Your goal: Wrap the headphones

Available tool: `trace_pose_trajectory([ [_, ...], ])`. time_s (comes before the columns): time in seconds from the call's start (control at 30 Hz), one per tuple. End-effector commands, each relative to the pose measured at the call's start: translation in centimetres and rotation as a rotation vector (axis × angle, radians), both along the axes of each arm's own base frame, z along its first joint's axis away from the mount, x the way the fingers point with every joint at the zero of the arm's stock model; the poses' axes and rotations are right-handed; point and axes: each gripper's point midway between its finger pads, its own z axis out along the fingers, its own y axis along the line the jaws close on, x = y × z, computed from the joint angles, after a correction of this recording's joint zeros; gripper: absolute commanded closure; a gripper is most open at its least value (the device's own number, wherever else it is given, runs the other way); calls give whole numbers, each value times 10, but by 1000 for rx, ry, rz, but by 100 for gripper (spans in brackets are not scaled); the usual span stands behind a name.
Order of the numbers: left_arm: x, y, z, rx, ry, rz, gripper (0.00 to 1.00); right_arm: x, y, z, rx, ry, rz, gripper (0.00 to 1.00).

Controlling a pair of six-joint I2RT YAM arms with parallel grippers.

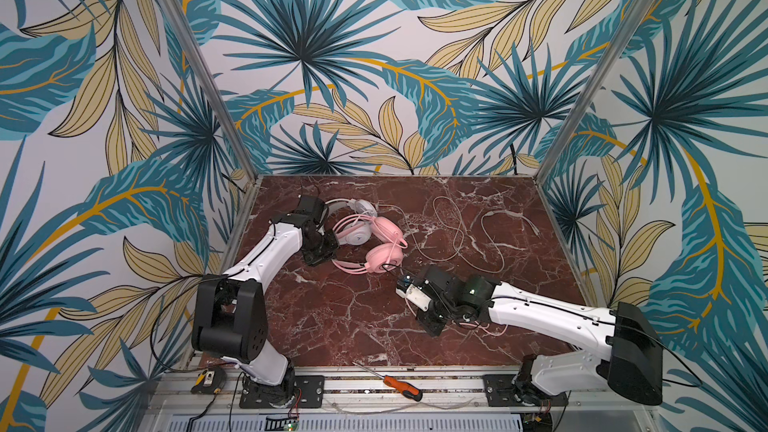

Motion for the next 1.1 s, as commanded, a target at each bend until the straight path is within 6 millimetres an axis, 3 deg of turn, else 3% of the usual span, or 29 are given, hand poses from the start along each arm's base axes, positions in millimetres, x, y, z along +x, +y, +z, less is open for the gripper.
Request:
trace_pose_trajectory([
  [0.0,16,-12,36,-50,-120,-6,100,-7,11,17,41,-7,106,100],
  [0.37,20,-26,43,-53,-131,-23,100,-18,24,22,-43,112,252,100],
  [0.67,18,-30,30,-13,-108,-36,100,-5,51,43,-5,89,321,100],
  [0.87,19,-36,24,10,-100,-55,100,-7,56,47,-48,132,388,100],
  [1.07,12,-38,14,75,-73,-91,100,11,52,54,-109,42,387,100],
])
